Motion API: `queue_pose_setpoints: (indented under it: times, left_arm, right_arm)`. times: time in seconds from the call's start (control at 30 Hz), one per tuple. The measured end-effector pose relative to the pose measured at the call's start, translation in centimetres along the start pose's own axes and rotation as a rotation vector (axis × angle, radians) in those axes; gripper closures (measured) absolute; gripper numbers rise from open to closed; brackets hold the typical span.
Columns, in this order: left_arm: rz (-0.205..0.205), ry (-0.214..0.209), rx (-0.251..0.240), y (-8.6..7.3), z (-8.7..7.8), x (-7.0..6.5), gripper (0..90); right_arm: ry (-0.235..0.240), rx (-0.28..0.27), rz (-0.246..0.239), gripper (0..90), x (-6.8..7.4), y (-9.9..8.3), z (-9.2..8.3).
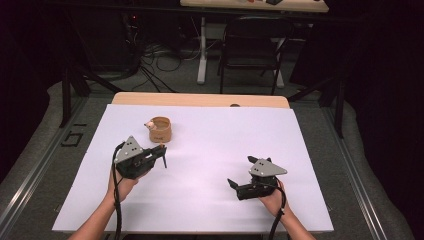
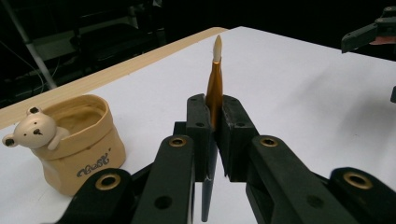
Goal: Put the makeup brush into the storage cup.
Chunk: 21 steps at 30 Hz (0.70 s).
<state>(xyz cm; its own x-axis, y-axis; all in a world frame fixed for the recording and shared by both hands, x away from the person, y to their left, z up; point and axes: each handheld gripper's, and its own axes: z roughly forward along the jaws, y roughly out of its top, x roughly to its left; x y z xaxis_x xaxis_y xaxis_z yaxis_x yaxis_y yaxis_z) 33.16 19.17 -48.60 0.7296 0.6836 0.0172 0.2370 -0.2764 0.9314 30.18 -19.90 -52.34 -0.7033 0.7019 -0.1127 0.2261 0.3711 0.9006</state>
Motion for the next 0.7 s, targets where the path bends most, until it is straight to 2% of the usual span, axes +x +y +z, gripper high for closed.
queue_pose_setpoints:
  times: [0.3,0.4,0.47,0.7]
  left_arm:
    - [0.008,0.004,0.000,0.3,-0.1,0.3,83.6]
    - [0.006,0.009,0.004,0.3,0.0,0.4,83.6]
    - [0.008,0.012,0.003,0.4,-0.1,0.5,83.6]
    - [0.005,0.018,0.000,0.6,-0.2,0.9,83.6]
  right_arm:
    - [-0.033,0.001,0.015,0.0,-0.6,-0.8,-0.8]
    - [-0.037,0.018,0.020,0.0,-0.8,-0.9,-1.2]
    - [-0.036,0.002,0.026,0.0,-0.8,-1.1,-1.1]
    - [-0.038,0.015,0.035,0.0,-0.9,-1.4,-1.7]
